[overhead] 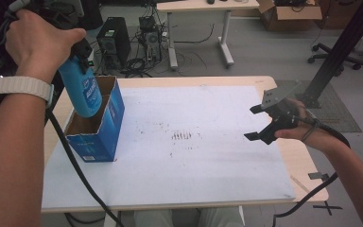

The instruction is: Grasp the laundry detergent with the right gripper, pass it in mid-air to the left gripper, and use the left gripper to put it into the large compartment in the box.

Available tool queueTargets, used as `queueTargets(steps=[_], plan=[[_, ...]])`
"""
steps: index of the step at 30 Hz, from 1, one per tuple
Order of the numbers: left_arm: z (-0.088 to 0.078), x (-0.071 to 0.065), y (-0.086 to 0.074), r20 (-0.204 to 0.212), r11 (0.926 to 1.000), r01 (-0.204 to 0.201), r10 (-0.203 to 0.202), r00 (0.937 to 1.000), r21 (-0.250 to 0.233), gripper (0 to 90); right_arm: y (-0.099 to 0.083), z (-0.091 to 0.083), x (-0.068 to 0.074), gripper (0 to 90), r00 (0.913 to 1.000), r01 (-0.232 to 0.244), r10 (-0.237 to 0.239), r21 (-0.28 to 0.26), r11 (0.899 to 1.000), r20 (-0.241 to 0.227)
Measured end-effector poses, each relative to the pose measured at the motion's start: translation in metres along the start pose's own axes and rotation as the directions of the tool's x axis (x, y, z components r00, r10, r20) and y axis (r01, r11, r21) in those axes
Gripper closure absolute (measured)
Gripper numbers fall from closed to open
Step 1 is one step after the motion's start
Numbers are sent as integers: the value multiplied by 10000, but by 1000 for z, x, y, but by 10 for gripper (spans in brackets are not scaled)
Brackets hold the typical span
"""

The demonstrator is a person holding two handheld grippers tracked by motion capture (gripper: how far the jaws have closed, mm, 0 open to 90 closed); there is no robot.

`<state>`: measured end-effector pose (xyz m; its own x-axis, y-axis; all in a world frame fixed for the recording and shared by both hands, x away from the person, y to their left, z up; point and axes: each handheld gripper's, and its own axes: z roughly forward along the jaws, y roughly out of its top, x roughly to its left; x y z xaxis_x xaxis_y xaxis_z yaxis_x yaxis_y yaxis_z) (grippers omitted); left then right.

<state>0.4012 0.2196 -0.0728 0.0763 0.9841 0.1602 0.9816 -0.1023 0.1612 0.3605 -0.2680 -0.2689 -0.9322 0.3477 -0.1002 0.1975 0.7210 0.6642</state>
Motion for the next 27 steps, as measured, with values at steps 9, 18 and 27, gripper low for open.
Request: queueTargets(steps=[9,18,27], plan=[[30,13,0,33,9997,207,-206,9998,-94,381,-1,1,0,68,10000,-99,99,66,9999,11],[64,21,-3,269,9997,243,-241,9993,-65,380,-5,0,0,63,9996,-252,251,67,9997,91],[91,25,-4,419,9997,237,-234,9988,-80,381,-6,-2,-2,58,9993,-339,336,220,9992,149]])
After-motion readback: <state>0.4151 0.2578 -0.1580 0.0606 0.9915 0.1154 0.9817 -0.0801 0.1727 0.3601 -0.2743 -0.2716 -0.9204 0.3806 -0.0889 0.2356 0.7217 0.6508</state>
